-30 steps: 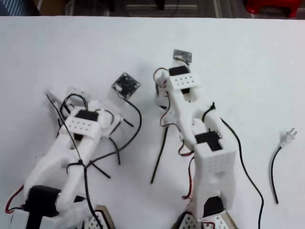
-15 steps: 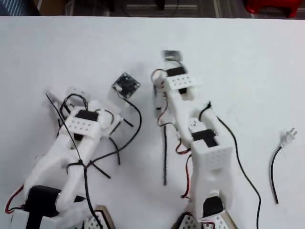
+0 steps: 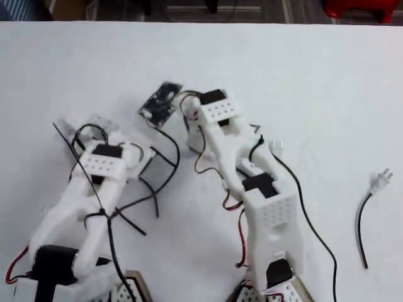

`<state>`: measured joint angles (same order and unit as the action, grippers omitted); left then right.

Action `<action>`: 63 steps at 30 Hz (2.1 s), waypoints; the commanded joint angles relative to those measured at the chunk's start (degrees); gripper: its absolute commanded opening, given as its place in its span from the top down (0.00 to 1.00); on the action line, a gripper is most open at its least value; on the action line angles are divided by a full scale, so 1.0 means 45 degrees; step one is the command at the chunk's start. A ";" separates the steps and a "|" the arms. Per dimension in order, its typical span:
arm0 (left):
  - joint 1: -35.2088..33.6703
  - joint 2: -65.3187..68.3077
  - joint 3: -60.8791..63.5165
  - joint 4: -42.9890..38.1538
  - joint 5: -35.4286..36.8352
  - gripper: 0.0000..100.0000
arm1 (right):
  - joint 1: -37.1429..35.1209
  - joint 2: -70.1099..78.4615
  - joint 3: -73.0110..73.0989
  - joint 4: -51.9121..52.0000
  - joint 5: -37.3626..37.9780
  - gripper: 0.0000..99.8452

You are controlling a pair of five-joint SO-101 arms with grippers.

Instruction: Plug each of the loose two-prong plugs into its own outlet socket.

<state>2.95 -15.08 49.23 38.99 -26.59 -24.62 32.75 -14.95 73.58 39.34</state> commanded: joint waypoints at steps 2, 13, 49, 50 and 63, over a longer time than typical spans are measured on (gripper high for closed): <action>-0.0479 -0.0537 -0.0078 -0.0664 0.0137 0.98 | -0.0205 -0.0068 -0.0508 0.1514 0.3321 0.90; -0.0694 -0.0576 -0.0098 -0.0664 0.0195 0.98 | -0.0459 0.1143 -0.0547 0.1553 0.3653 0.73; 0.2608 -0.0225 -0.4669 0.2716 0.0840 0.98 | 0.9543 -0.3858 -0.0918 0.5538 -0.3673 0.69; 0.2803 0.0088 -0.5275 0.3165 0.0860 0.98 | 0.9778 -0.3819 -0.0410 0.5538 -0.3907 0.69; 0.4171 1.1536 -2.1177 1.3187 0.2051 0.98 | 1.1536 -0.3761 0.4630 0.5148 -0.4161 0.69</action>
<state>19.21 27.38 -22.95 86.99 -18.33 24.88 18.86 2.46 97.67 21.05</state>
